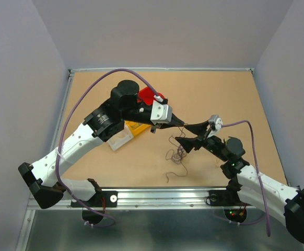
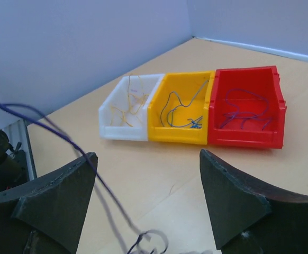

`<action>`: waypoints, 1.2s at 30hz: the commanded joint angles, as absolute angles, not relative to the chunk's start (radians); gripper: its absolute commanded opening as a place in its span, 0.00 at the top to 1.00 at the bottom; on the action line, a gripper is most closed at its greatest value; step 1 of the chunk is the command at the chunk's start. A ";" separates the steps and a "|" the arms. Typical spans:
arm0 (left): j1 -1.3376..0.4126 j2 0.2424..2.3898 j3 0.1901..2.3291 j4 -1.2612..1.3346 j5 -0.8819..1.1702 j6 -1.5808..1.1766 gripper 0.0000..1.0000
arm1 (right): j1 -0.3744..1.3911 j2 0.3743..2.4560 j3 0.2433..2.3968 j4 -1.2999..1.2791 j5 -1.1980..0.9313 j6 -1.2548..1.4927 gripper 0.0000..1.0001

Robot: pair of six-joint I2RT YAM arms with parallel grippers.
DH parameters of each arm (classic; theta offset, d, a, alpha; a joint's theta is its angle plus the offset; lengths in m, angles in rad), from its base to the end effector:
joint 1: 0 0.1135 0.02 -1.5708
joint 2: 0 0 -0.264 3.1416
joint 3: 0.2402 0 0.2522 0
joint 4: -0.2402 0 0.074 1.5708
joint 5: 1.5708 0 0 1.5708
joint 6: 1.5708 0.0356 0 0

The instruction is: Untangle the cables

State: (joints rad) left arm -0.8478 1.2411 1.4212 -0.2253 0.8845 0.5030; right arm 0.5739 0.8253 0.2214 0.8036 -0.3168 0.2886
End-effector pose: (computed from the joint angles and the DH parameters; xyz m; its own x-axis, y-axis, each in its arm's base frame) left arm 0.1522 -0.2141 0.4618 0.4493 -0.0476 -0.8921 0.8787 -0.1567 0.4509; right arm 0.1471 0.1083 0.2391 -0.0601 0.2832 -0.9572 -0.7878 0.5754 0.2197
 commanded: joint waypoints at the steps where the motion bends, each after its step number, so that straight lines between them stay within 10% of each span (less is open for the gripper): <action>1: -0.893 1.278 1.479 -0.331 0.824 0.528 1.00 | 0.601 0.848 0.213 0.890 -0.368 0.239 0.18; 15: -0.913 1.215 1.462 -0.327 0.759 0.534 1.00 | 0.638 0.894 0.212 0.885 -0.193 0.275 0.83; 20: -0.911 1.077 1.433 -0.299 0.758 0.517 1.00 | 0.606 1.045 0.308 0.613 0.340 0.464 0.93; 36: -0.911 0.659 1.553 -0.109 0.185 0.405 1.00 | 0.330 1.204 0.350 0.394 0.343 0.758 0.95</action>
State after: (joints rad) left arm -0.8959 0.9623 1.4414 -0.5079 0.3065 0.4671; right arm 0.4461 1.1820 0.4091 0.7216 0.0181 0.7113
